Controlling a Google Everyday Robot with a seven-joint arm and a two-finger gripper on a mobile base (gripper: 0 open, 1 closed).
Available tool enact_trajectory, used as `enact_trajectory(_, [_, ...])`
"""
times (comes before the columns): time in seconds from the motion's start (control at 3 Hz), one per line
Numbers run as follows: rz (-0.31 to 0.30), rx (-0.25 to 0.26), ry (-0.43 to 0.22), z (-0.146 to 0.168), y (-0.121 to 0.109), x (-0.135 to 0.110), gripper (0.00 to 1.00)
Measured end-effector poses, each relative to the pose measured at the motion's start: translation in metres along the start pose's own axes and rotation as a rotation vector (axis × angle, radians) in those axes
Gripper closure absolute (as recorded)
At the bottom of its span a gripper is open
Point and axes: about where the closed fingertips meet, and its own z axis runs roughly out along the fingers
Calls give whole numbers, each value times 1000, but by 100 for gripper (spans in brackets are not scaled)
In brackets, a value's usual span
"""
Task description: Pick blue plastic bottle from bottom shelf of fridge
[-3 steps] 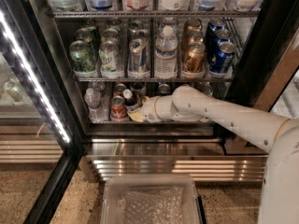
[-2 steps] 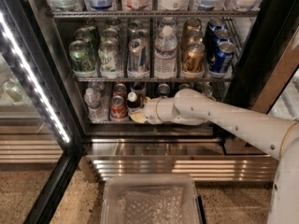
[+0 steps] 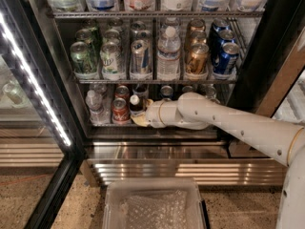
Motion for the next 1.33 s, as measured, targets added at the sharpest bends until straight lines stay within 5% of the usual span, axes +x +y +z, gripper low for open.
enact_trajectory(1.33, [-34,24,-19,-3,5,2,100])
